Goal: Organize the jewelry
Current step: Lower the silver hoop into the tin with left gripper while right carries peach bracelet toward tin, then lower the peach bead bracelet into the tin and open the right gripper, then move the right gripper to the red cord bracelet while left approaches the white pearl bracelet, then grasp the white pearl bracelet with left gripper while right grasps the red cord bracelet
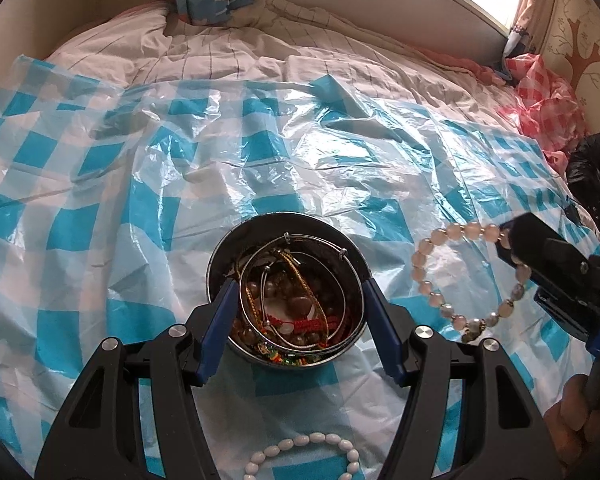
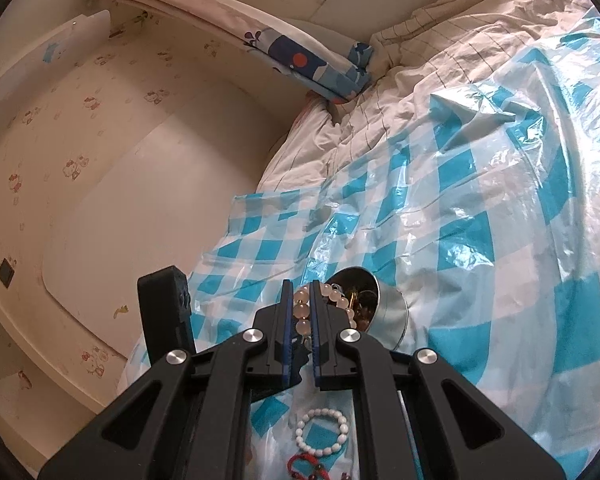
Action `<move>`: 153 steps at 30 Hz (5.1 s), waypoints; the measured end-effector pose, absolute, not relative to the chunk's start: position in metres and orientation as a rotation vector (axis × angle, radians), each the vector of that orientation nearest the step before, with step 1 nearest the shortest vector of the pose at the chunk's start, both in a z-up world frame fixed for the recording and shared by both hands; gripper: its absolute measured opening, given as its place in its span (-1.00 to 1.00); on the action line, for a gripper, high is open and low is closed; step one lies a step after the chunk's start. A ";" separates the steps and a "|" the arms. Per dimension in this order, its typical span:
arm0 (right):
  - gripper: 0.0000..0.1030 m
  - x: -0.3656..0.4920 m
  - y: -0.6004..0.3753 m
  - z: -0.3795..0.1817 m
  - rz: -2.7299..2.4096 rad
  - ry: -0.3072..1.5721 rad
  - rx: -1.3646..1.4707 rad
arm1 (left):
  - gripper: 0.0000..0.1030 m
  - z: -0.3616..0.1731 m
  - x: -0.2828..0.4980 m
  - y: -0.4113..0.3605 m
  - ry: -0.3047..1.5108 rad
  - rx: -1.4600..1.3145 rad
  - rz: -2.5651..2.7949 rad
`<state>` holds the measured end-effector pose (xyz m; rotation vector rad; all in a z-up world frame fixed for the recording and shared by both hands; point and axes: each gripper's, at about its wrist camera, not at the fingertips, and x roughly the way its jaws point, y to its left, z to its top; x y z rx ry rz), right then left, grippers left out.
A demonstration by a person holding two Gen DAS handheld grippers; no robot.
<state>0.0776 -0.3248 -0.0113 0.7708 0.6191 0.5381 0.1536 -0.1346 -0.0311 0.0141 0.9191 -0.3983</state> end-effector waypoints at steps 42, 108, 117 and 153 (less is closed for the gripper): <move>-0.06 0.123 -0.288 -0.047 0.327 0.778 0.610 | 0.49 -0.004 0.156 -0.069 0.821 -0.170 -0.188; -0.59 0.005 -0.217 -0.066 0.220 1.063 0.075 | -0.42 -0.065 0.068 -0.102 1.075 0.318 -0.596; -0.84 0.004 -0.219 -0.063 0.305 1.047 0.142 | -0.87 -0.062 0.059 -0.115 1.085 0.326 -0.667; -0.84 -0.008 -0.264 -0.022 0.500 0.768 0.517 | -0.87 0.020 0.049 -0.097 0.843 0.208 -0.618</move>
